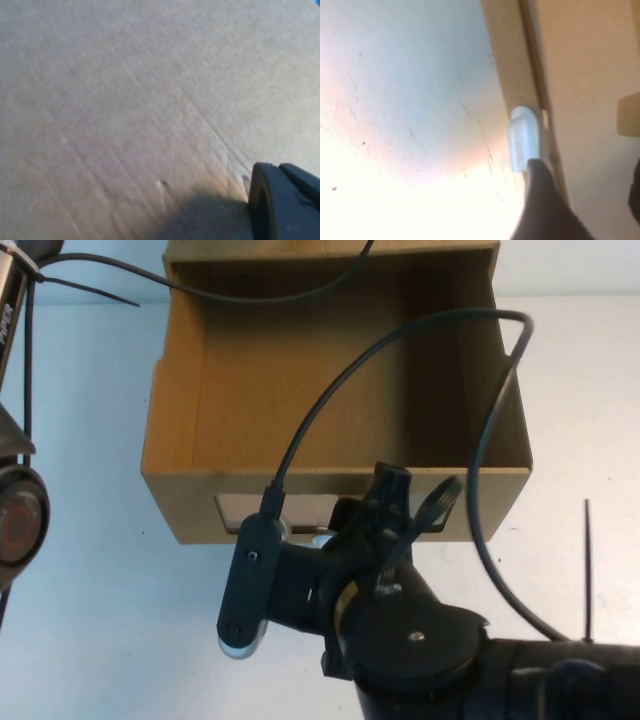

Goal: Open the shoe box
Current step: 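Pull the top drawer of the cardboard box fully open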

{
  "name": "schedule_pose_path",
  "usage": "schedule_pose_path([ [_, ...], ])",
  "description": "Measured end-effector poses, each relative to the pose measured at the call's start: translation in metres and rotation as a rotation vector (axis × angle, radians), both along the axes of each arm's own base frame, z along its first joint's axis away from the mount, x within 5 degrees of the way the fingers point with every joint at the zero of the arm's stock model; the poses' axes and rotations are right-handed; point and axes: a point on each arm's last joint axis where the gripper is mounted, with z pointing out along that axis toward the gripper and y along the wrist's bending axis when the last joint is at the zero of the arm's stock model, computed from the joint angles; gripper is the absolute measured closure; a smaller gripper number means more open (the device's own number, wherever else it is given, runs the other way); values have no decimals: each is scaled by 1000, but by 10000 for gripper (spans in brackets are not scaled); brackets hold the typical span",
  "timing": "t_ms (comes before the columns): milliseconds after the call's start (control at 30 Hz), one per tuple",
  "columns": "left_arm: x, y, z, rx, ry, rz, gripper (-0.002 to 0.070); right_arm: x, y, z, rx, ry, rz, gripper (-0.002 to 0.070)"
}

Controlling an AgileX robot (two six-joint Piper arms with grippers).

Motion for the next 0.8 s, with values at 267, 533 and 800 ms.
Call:
schedule_pose_path([
  [267,-12,5,16,19,-19,-3,680,-33,-13,39,104,-15,38,404],
  [533,-51,18,72,-9,-135,-6,680,-49,-51,83,261,79,-61,476],
  [800,-98,35,124,-18,-270,6,680,-38,-104,138,448,40,-224,590],
])
